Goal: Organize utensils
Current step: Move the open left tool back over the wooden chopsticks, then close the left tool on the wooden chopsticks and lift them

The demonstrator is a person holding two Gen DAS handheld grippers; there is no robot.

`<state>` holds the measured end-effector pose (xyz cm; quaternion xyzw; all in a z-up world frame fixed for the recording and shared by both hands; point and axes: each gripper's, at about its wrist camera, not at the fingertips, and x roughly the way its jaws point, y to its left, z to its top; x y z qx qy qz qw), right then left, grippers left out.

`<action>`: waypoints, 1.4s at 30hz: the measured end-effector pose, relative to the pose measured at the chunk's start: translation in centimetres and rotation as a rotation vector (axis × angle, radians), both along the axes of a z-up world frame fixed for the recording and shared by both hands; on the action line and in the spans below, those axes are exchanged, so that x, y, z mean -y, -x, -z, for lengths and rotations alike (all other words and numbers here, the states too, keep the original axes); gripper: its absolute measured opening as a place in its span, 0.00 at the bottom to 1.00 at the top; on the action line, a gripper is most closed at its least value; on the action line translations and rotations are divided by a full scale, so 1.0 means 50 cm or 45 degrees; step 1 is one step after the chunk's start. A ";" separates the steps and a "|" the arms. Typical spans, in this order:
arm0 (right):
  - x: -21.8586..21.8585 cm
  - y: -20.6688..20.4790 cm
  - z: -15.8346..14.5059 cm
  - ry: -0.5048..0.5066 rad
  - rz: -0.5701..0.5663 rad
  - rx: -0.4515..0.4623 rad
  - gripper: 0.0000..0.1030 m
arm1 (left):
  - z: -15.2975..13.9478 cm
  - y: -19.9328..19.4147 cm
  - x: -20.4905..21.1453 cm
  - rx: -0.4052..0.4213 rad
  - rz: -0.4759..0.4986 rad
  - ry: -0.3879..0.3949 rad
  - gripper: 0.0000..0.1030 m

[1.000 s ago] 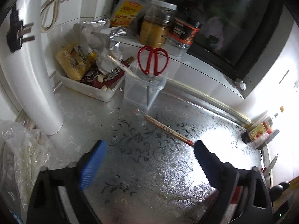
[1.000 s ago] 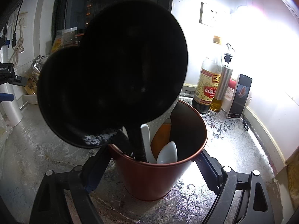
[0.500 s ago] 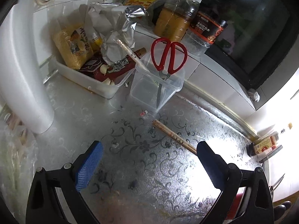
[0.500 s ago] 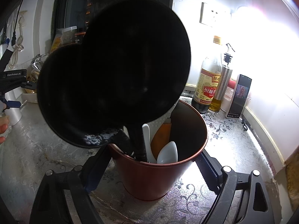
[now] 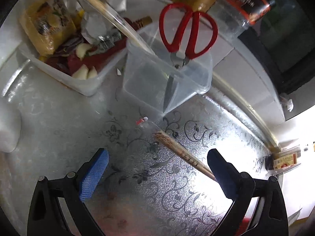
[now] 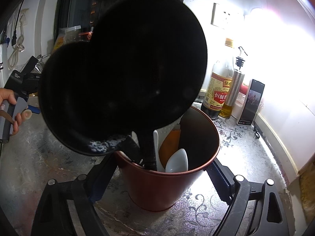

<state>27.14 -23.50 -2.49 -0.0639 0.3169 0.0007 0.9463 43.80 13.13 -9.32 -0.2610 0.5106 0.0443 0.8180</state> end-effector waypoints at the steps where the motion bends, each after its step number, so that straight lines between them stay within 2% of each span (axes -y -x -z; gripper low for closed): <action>1: -0.001 0.000 0.000 0.002 0.000 0.000 0.88 | 0.005 -0.009 0.006 -0.019 0.002 -0.011 0.97; 8: 0.001 0.001 -0.001 0.005 0.000 -0.001 0.88 | 0.033 -0.065 0.049 -0.128 0.040 -0.095 0.97; 14: -0.002 0.000 -0.002 0.005 0.000 -0.001 0.89 | 0.045 -0.107 0.085 -0.192 0.060 -0.209 0.97; 22: -0.003 0.000 -0.002 0.006 0.000 -0.001 0.89 | 0.048 -0.117 0.152 -0.207 0.142 -0.384 0.97; 33: -0.007 0.000 -0.001 0.008 0.001 -0.002 0.89 | 0.042 -0.071 0.166 -0.190 0.160 -0.376 0.97; 38: -0.006 0.001 -0.002 0.008 0.001 -0.004 0.89 | 0.024 -0.074 0.137 -0.155 0.083 -0.268 0.97; 42: -0.007 0.001 -0.002 0.008 0.001 -0.003 0.89 | 0.025 -0.113 0.167 -0.211 0.086 -0.347 0.97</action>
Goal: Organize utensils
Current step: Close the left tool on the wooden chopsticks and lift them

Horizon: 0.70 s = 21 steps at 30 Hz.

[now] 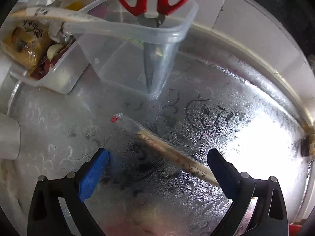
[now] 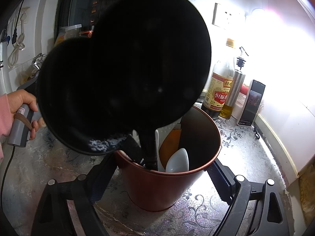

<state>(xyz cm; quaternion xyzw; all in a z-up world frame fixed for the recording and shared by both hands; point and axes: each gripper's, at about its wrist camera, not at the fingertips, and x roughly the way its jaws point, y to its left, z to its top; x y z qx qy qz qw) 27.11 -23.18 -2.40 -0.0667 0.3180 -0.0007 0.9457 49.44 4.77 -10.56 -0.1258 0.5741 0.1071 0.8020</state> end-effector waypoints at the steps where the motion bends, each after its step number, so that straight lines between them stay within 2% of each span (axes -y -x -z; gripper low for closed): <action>1: 0.001 0.001 0.000 0.000 0.000 0.000 0.89 | 0.001 -0.010 0.012 -0.019 0.013 -0.034 0.97; 6: -0.001 0.000 0.000 0.001 0.001 0.000 0.89 | -0.007 -0.027 0.061 -0.035 0.115 -0.137 0.98; 10: -0.001 -0.001 0.000 0.001 0.001 -0.001 0.89 | -0.010 -0.001 0.078 -0.032 0.180 -0.115 0.98; 14: -0.001 -0.001 0.000 0.002 0.001 -0.001 0.89 | -0.004 0.040 0.062 -0.034 0.221 -0.080 0.98; 21: -0.001 0.000 0.000 0.002 0.000 -0.001 0.89 | 0.009 0.102 0.038 -0.043 0.288 -0.079 0.98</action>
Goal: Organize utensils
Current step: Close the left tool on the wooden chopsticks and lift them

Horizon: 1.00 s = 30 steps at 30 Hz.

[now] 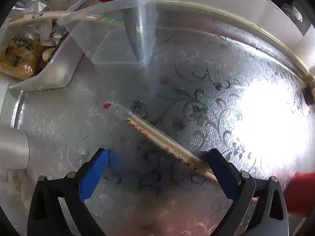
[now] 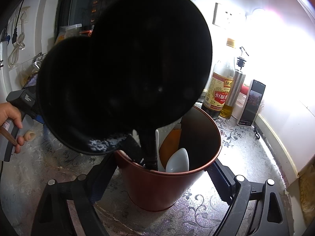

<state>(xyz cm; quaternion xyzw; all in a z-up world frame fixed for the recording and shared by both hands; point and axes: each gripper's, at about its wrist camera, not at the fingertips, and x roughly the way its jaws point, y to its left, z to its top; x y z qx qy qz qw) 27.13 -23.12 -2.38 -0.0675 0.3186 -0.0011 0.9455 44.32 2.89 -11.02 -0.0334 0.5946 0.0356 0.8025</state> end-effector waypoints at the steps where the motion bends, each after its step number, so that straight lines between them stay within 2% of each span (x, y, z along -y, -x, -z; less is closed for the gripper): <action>1: 0.001 0.001 0.000 0.000 0.000 -0.001 0.89 | 0.003 0.008 -0.007 -0.001 0.000 0.000 0.98; 6: 0.000 0.000 0.000 0.003 0.000 -0.003 0.89 | 0.009 0.026 -0.029 -0.008 -0.023 0.005 0.98; 11: -0.005 -0.008 0.005 0.005 0.000 -0.022 0.89 | 0.010 0.009 -0.060 -0.013 -0.015 0.008 0.93; 14: -0.003 -0.005 0.009 0.003 0.001 -0.033 0.89 | -0.026 -0.002 -0.051 0.003 0.004 0.007 0.82; 19: 0.004 -0.001 0.010 0.006 0.002 -0.033 0.89 | -0.035 -0.021 -0.022 0.032 0.047 0.007 0.52; 23: 0.002 -0.002 0.010 0.006 0.001 -0.033 0.89 | -0.048 -0.038 -0.002 0.051 0.043 0.011 0.32; 25: 0.002 -0.003 0.010 0.006 0.001 -0.034 0.89 | -0.056 -0.038 0.009 0.066 0.040 0.030 0.20; 26: 0.003 -0.001 0.010 0.006 0.001 -0.033 0.88 | -0.063 -0.040 0.019 0.074 0.037 0.042 0.18; 28: 0.002 -0.003 0.010 0.006 0.001 -0.034 0.88 | -0.057 -0.048 0.027 0.093 0.025 0.118 0.08; 30: 0.002 -0.003 0.010 0.006 0.001 -0.034 0.88 | -0.050 -0.034 0.020 0.100 0.017 0.177 0.05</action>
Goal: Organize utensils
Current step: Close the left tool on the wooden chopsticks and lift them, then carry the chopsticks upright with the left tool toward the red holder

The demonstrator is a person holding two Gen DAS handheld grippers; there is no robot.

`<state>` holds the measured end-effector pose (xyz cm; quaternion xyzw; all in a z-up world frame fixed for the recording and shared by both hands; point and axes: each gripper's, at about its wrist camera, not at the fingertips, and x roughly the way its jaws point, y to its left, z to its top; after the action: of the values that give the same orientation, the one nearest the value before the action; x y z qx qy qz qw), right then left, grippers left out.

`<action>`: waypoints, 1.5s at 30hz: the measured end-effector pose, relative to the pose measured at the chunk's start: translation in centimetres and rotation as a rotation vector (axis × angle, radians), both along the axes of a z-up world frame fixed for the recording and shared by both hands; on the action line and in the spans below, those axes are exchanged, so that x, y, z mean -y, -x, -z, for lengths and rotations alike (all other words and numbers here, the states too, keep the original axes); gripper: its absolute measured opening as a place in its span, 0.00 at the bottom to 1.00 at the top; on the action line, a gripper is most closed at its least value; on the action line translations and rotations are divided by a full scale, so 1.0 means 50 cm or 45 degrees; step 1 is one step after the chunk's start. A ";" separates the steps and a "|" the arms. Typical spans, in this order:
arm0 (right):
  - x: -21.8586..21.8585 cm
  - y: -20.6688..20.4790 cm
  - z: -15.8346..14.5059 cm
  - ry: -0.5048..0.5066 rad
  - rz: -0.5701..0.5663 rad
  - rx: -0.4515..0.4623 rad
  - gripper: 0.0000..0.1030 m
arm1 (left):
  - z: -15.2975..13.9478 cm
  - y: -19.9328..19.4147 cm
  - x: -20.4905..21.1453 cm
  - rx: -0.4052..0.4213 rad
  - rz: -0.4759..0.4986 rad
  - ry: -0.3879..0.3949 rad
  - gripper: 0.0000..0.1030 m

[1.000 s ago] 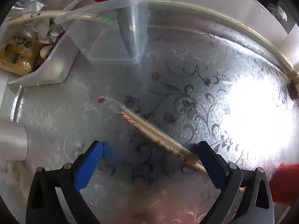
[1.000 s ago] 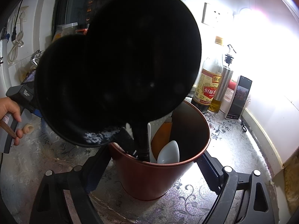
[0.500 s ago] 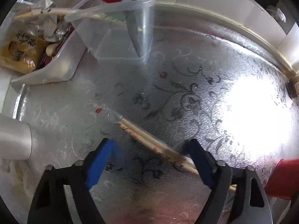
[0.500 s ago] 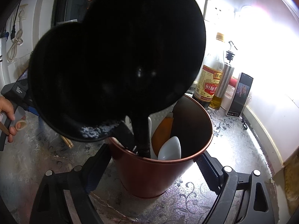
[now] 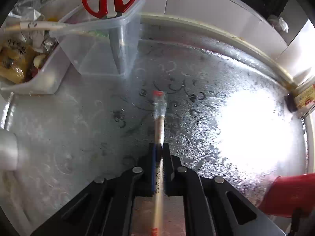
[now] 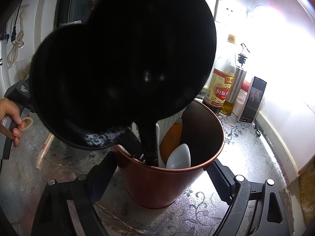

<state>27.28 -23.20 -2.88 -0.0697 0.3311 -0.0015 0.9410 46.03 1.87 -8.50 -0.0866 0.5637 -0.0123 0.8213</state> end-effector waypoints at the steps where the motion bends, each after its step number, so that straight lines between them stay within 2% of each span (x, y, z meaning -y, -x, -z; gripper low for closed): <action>1: 0.001 0.001 0.000 0.000 0.000 0.000 0.88 | -0.001 0.003 -0.001 0.005 0.004 0.006 0.04; 5: 0.002 0.001 0.000 -0.001 0.000 0.000 0.88 | 0.001 0.017 -0.007 0.010 0.001 0.058 0.04; 10: 0.000 0.000 0.000 0.000 0.000 0.000 0.88 | 0.034 0.037 -0.029 -0.002 -0.016 0.151 0.04; 13: 0.000 0.000 0.000 0.000 0.000 0.000 0.88 | 0.035 0.065 -0.037 0.027 -0.027 0.197 0.04; 22: -0.003 -0.004 0.001 0.003 0.000 -0.001 0.88 | -0.054 0.145 -0.057 0.215 -0.046 0.319 0.04; 37: -0.002 -0.003 0.001 0.002 0.000 -0.001 0.88 | -0.230 0.233 -0.034 0.558 0.063 0.311 0.04; 45: -0.002 -0.003 0.001 0.002 0.000 -0.001 0.88 | -0.363 0.288 -0.007 0.781 0.173 0.349 0.04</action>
<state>27.43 -23.08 -2.94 -0.0704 0.3313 -0.0016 0.9409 31.64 2.21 9.65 -0.1505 0.2882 -0.1680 0.9306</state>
